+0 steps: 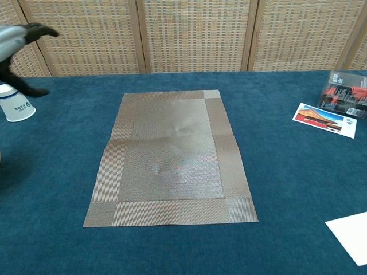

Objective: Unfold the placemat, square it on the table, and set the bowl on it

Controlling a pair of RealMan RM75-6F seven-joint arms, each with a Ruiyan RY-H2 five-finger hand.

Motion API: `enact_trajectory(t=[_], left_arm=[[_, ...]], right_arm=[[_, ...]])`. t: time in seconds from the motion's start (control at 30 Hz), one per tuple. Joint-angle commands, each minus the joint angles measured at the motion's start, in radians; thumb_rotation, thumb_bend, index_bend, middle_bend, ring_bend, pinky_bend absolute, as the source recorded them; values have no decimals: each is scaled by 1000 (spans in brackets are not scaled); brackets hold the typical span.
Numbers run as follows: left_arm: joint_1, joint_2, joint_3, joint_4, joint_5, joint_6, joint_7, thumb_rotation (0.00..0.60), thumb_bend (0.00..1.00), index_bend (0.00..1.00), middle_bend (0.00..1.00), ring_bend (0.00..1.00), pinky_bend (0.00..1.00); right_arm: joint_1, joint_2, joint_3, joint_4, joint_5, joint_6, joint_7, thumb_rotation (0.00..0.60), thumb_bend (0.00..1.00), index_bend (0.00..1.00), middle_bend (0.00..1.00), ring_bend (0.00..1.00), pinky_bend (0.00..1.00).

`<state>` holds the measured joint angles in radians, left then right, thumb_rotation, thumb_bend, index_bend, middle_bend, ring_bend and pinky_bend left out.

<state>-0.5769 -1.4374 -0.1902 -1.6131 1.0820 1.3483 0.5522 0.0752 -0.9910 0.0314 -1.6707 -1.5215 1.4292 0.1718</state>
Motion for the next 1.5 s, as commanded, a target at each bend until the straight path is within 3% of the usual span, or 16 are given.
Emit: enact_trajectory(t=[0.03, 0.27, 0.5, 0.77, 1.0, 1.3, 1.5], left_arm=[[184, 143, 148, -183, 99, 156, -35, 600, 242, 37, 0, 0, 0], [331, 176, 281, -201, 256, 290, -49, 600, 242, 15, 0, 0, 0], [387, 185, 313, -173, 324, 328, -73, 600, 242, 9, 0, 0, 0], [416, 210, 293, -178, 340, 334, -130, 600, 242, 8, 0, 0, 0], [428, 224, 276, -186, 343, 316, -148, 600, 242, 8, 0, 0, 0], [441, 242, 252, -187, 336, 281, -184, 600, 242, 8, 0, 0, 0], [444, 247, 235, -183, 323, 251, -193, 600, 242, 8, 0, 0, 0]], right_arm=[[-3, -5, -6, -1, -14, 9, -12, 600, 38, 87, 0, 0, 0], [-5, -15, -15, 6, -30, 12, -38, 600, 25, 86, 0, 0, 0], [-3, -32, -22, 11, -54, 19, -67, 600, 19, 86, 0, 0, 0], [26, -85, -41, -5, -123, -10, -159, 600, 20, 100, 0, 0, 0], [103, -204, -44, -120, -188, -125, -401, 600, 19, 106, 0, 0, 0], [182, -403, -6, -165, -58, -289, -611, 600, 29, 140, 0, 0, 0], [221, -491, 11, -147, -10, -331, -645, 600, 59, 150, 0, 0, 0]])
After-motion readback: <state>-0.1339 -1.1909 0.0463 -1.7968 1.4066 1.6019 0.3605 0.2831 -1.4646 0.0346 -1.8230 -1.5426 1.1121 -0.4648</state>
